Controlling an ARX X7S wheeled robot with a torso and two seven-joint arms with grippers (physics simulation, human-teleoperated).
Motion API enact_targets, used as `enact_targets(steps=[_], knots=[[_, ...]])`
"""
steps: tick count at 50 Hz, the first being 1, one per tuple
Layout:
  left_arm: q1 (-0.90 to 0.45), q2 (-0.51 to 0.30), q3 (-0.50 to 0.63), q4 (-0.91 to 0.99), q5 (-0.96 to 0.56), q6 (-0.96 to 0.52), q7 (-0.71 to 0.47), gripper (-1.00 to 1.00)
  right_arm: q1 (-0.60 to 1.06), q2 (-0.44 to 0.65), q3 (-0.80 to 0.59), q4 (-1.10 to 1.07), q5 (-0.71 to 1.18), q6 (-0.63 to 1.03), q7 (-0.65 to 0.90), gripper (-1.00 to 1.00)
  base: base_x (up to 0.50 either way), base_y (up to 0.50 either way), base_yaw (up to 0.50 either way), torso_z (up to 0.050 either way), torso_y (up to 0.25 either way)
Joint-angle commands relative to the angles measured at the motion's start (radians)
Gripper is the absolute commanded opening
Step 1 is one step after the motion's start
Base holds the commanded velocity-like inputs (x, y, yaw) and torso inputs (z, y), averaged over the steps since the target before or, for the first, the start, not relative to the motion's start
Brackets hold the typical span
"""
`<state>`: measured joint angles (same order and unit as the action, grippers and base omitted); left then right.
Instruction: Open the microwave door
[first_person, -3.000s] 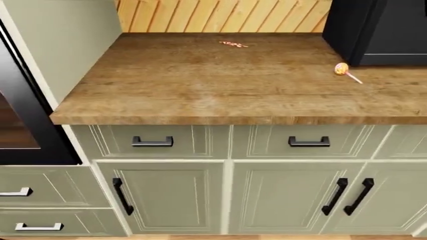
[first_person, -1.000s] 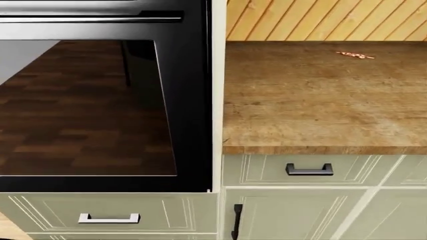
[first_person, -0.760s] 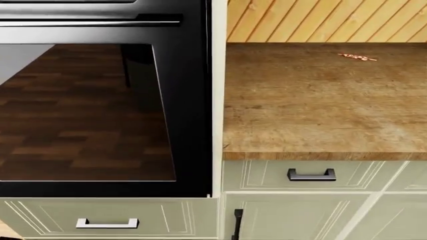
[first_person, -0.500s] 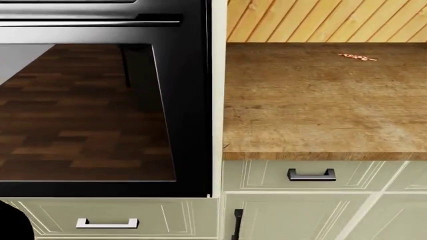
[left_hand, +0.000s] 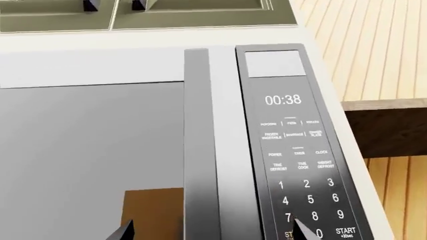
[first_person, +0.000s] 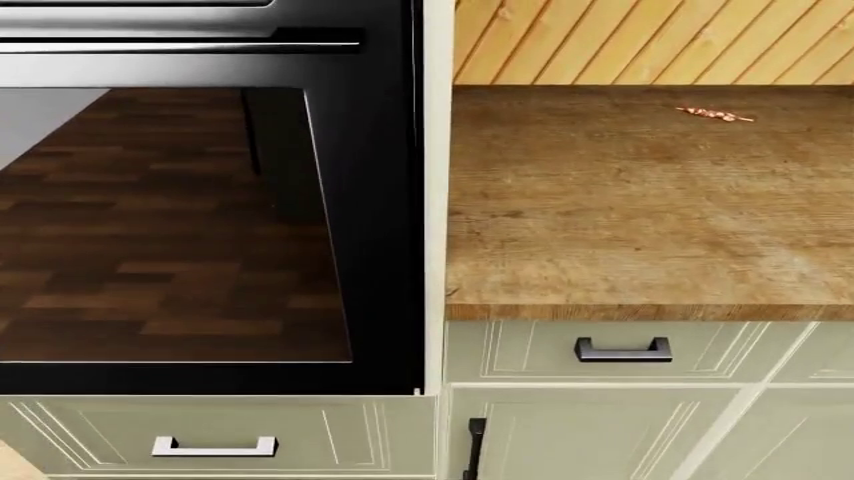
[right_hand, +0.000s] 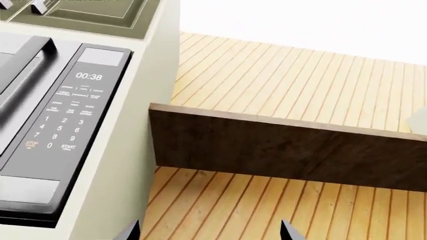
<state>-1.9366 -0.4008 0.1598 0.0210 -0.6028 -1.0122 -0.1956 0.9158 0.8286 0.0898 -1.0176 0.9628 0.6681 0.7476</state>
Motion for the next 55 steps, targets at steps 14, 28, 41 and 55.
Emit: enact_targets(steps=[14, 28, 41, 55], knots=[[-0.316, 0.093, 0.246, -0.625, 0.192, 0.219, 0.186, 1.0, -0.012, 0.031, -0.008, 0.005, 0.011, -0.037, 0.018, 1.0, 0.0, 0.0, 0.0, 0.0, 0.0], [-0.355, 0.147, 0.291, -0.913, 0.267, 0.415, 0.24, 1.0, 0.012, 0.049, -0.021, 0.009, 0.032, -0.038, 0.035, 1.0, 0.0, 0.0, 0.0, 0.0, 0.0], [-0.369, 0.194, 0.314, -1.141, 0.311, 0.569, 0.287, 1.0, 0.008, 0.06, -0.033, 0.011, 0.027, -0.048, 0.039, 1.0, 0.0, 0.0, 0.0, 0.0, 0.0], [-0.368, 0.223, 0.326, -1.272, 0.338, 0.656, 0.31, 1.0, 0.015, 0.072, -0.044, 0.014, 0.029, -0.055, 0.045, 1.0, 0.0, 0.0, 0.0, 0.0, 0.0]])
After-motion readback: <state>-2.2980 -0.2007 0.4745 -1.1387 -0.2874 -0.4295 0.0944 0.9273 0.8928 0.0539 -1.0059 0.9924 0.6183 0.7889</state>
